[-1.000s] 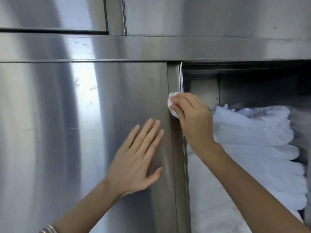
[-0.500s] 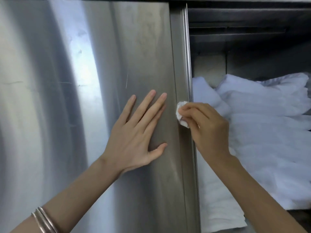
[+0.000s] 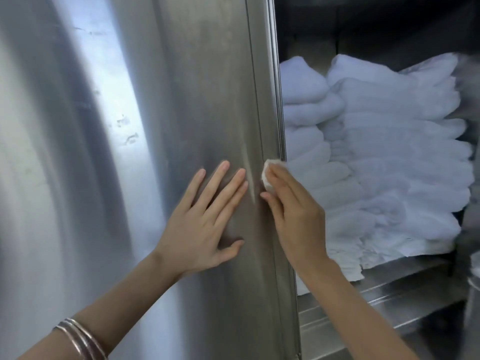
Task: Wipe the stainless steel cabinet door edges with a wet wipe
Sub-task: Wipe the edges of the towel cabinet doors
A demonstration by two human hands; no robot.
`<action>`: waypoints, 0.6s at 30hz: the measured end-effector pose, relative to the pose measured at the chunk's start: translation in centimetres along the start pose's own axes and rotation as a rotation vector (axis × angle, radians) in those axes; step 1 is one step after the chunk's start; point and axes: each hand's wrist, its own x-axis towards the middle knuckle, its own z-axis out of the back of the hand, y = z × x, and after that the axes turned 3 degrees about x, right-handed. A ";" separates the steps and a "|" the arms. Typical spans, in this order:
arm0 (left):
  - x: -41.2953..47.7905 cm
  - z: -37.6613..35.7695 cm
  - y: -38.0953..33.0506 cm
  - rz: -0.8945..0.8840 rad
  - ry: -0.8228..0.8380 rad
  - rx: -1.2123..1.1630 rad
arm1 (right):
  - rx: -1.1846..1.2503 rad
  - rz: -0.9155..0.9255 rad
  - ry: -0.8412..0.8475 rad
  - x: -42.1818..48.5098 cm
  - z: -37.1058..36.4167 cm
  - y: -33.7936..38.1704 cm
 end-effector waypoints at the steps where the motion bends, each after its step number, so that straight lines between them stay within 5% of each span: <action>1: 0.0 0.0 0.0 0.000 -0.007 0.002 | -0.009 -0.007 0.023 -2.0 0.1 0.0; 18: 0.6 -0.4 -0.5 -0.006 -0.042 0.057 | 0.172 0.001 0.111 -10.6 -0.5 -3.4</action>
